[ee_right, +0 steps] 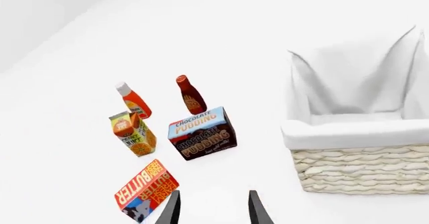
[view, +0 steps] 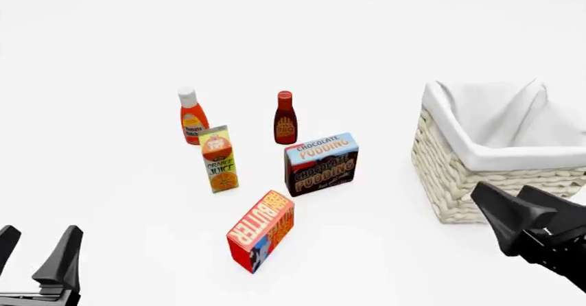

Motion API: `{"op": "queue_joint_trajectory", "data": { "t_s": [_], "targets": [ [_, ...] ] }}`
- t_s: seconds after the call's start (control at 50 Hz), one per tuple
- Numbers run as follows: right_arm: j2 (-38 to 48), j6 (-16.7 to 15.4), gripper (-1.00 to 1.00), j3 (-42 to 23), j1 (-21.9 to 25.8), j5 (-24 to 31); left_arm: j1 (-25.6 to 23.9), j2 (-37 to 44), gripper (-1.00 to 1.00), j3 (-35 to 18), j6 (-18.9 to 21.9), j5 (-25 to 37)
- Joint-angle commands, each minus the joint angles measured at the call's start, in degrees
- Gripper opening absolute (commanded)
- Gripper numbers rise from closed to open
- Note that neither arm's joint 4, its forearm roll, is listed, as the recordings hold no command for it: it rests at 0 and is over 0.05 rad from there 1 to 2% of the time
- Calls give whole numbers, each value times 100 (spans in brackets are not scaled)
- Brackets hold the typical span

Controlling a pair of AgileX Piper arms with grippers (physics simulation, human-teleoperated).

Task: Pick the butter and place it in the basket.

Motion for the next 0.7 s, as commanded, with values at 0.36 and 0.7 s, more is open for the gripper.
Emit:
{"op": "queue_joint_trajectory", "data": {
  "t_s": [0.36, 0.7],
  "targets": [
    [1182, 1415, 100, -669, 460, 668, 0, 0, 100, 0, 0, 0],
    [1823, 1718, 100, -1350, 545, 1158, 0, 0, 100, 0, 0, 0]
  ]
}}
